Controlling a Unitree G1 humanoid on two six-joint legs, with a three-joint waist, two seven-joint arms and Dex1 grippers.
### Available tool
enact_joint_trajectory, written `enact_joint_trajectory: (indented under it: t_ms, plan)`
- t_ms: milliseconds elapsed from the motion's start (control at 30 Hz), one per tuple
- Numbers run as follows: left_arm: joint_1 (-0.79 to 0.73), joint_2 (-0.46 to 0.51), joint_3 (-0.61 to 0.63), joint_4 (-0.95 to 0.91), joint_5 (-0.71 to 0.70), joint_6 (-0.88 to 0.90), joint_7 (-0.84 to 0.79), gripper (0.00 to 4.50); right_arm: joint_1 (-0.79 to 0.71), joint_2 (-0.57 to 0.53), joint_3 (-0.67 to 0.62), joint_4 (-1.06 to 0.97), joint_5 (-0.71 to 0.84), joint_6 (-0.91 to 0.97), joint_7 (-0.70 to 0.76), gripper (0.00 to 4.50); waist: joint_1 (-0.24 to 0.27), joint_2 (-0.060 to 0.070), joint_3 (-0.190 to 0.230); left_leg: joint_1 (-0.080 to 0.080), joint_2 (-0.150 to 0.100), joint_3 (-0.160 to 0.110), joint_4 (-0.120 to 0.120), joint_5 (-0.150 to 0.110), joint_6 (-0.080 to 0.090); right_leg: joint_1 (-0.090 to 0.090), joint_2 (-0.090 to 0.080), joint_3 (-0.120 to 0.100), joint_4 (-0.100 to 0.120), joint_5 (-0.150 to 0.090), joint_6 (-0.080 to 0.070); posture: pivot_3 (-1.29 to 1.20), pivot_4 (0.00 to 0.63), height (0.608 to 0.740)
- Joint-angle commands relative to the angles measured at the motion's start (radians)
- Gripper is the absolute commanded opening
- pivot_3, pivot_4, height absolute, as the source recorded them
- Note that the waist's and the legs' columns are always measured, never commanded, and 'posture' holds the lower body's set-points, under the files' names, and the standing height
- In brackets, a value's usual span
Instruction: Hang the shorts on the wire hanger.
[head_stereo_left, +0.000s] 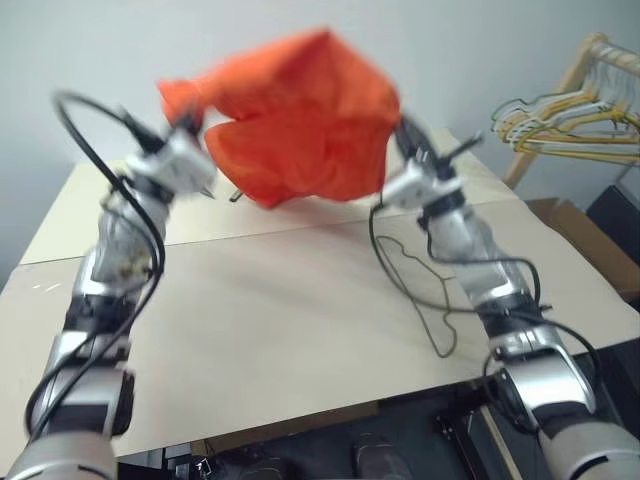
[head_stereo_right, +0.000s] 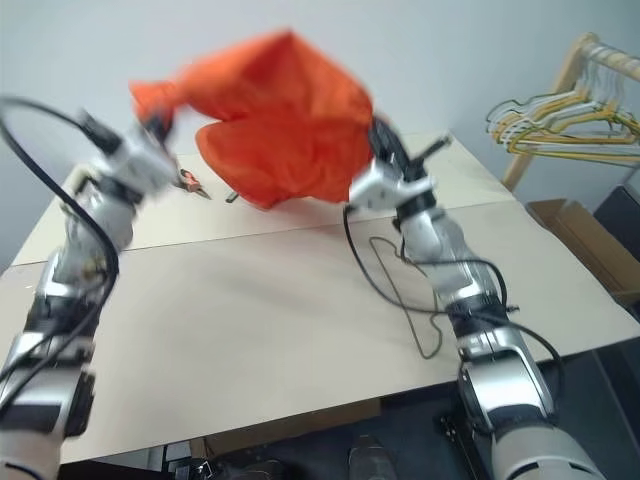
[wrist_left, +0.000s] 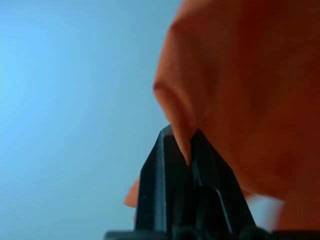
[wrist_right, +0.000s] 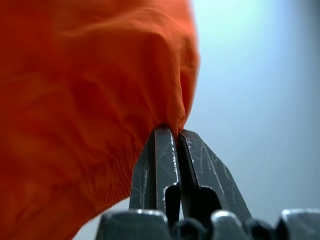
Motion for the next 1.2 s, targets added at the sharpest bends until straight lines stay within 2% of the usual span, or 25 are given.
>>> enact_joint_trajectory:
  t_ms: [33,167,300,433,567,700,833,967,1067,1167,1200]
  plan:
    - [0.153,0.163,-0.013,-0.230,-0.259,0.029,-0.364,0.03,0.040,-0.081,0.037,-0.074,0.105,-0.136,0.196,0.00,-0.028,0.001,0.001,-0.002,0.000,0.001,0.001,0.000,0.000,-0.002,0.000,0.001,-0.001,0.000,0.000,-0.07,0.034,0.740]
    - [0.340,0.345,0.040,-0.400,-0.436,0.190,-0.616,0.03,0.099,-0.155,0.094,-0.089,0.235,-0.227,0.425,0.00,-0.047,0.004,0.003,-0.001,0.004,0.000,0.001,-0.001,0.001,-0.001,0.003,0.001,0.000,0.000,0.000,-0.06,0.039,0.740]
    - [0.546,0.529,0.149,-0.542,-0.560,0.345,-0.825,0.03,0.128,-0.199,0.136,-0.092,0.313,-0.261,0.614,0.00,-0.035,0.013,0.009,0.016,0.007,0.001,0.000,-0.009,0.010,0.016,0.008,0.001,-0.003,-0.001,0.000,-0.05,0.042,0.740]
    - [0.720,0.603,0.282,-0.621,-0.607,0.401,-0.980,0.03,0.147,-0.239,0.166,-0.092,0.337,-0.306,0.745,0.00,-0.007,0.016,0.011,0.021,0.006,0.003,0.000,-0.011,0.013,0.020,0.006,0.001,-0.003,-0.003,0.001,-0.05,0.045,0.740]
    - [0.825,0.599,0.380,-0.667,-0.576,0.423,-1.063,0.03,0.165,-0.287,0.192,-0.078,0.320,-0.369,0.837,0.00,0.020,0.017,0.011,0.021,0.007,0.004,-0.001,-0.013,0.012,0.018,0.007,0.001,-0.003,-0.003,0.001,-0.05,0.048,0.740]
    - [0.912,0.576,0.442,-0.762,-0.597,0.483,-1.128,0.03,0.160,-0.310,0.190,-0.028,0.236,-0.440,0.829,0.00,0.037,0.016,0.011,0.020,0.007,0.006,0.000,-0.014,0.012,0.018,0.006,0.001,-0.003,-0.003,0.001,-0.06,0.049,0.740]
    - [1.050,0.547,0.497,-0.888,-0.558,0.530,-1.187,0.03,0.163,-0.332,0.182,0.024,0.125,-0.510,0.780,0.00,0.040,0.017,0.011,0.021,0.007,0.011,0.000,-0.015,0.012,0.016,0.006,0.002,-0.004,-0.004,0.000,-0.07,0.050,0.740]
    - [1.111,0.509,0.510,-0.964,-0.513,0.558,-1.186,0.03,0.162,-0.333,0.165,0.043,0.026,-0.561,0.691,0.00,0.043,0.016,0.011,0.022,0.009,0.015,0.000,-0.015,0.012,0.016,0.006,0.003,-0.005,-0.005,-0.002,-0.08,0.051,0.740]
    - [1.112,0.487,0.491,-0.987,-0.465,0.556,-1.160,0.03,0.171,-0.344,0.172,0.036,0.009,-0.580,0.674,0.00,0.044,0.016,0.011,0.025,0.009,0.017,0.000,-0.016,0.014,0.019,0.006,0.005,-0.005,-0.005,-0.002,-0.08,0.051,0.740]
    - [1.096,0.474,0.467,-0.972,-0.419,0.535,-1.145,0.03,0.206,-0.378,0.190,-0.012,0.067,-0.577,0.718,0.00,0.046,0.016,0.011,0.025,0.009,0.018,0.000,-0.017,0.015,0.019,0.005,0.005,-0.006,-0.005,-0.002,-0.08,0.054,0.740]
    - [1.088,0.474,0.459,-0.958,-0.398,0.516,-1.142,0.24,0.223,-0.394,0.198,-0.037,0.100,-0.571,0.743,0.28,0.048,0.016,0.011,0.025,0.009,0.018,0.000,-0.017,0.015,0.019,0.005,0.005,-0.006,-0.005,-0.002,-0.08,0.054,0.740]
